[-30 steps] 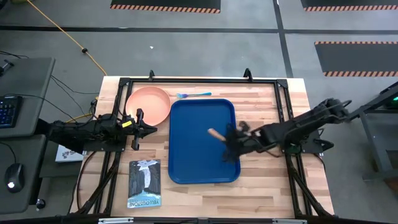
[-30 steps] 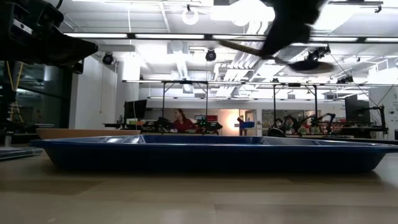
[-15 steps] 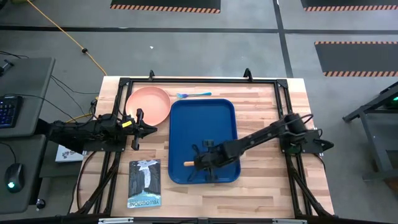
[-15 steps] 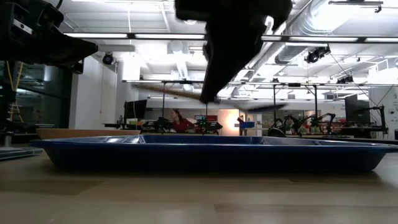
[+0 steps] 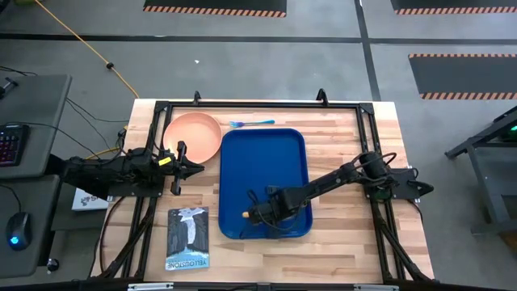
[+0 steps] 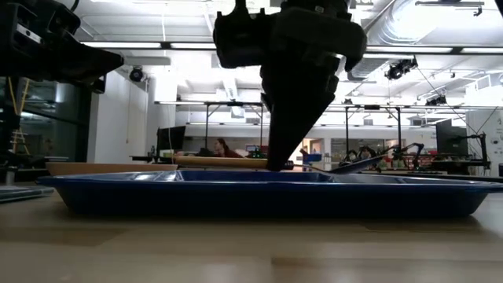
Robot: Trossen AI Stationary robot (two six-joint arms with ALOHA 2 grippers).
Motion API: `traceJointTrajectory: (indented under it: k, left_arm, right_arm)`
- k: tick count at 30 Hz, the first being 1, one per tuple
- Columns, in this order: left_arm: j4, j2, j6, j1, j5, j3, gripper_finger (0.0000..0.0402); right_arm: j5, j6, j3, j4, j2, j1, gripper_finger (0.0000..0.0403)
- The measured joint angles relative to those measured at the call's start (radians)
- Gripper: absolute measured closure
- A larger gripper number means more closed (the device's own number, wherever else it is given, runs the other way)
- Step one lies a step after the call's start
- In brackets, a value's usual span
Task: Pick and place plate/cup/fork/spoon on tray
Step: Put the yellow spoon on the blue serving tray
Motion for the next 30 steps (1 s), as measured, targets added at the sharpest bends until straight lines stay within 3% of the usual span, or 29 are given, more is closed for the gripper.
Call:
traceJointTrajectory:
  k: [8, 30]
  left_arm:
    - [0.000, 0.000, 0.000, 0.000, 0.000, 0.000, 0.0381]
    - [0.000, 0.000, 0.000, 0.000, 0.003, 0.000, 0.0381]
  right_arm:
    - [-0.006, 0.130, 0.001, -0.012, 0.006, 0.000, 0.0364]
    - [-0.013, 0.088, 0.001, -0.018, 0.030, 0.005, 0.0341]
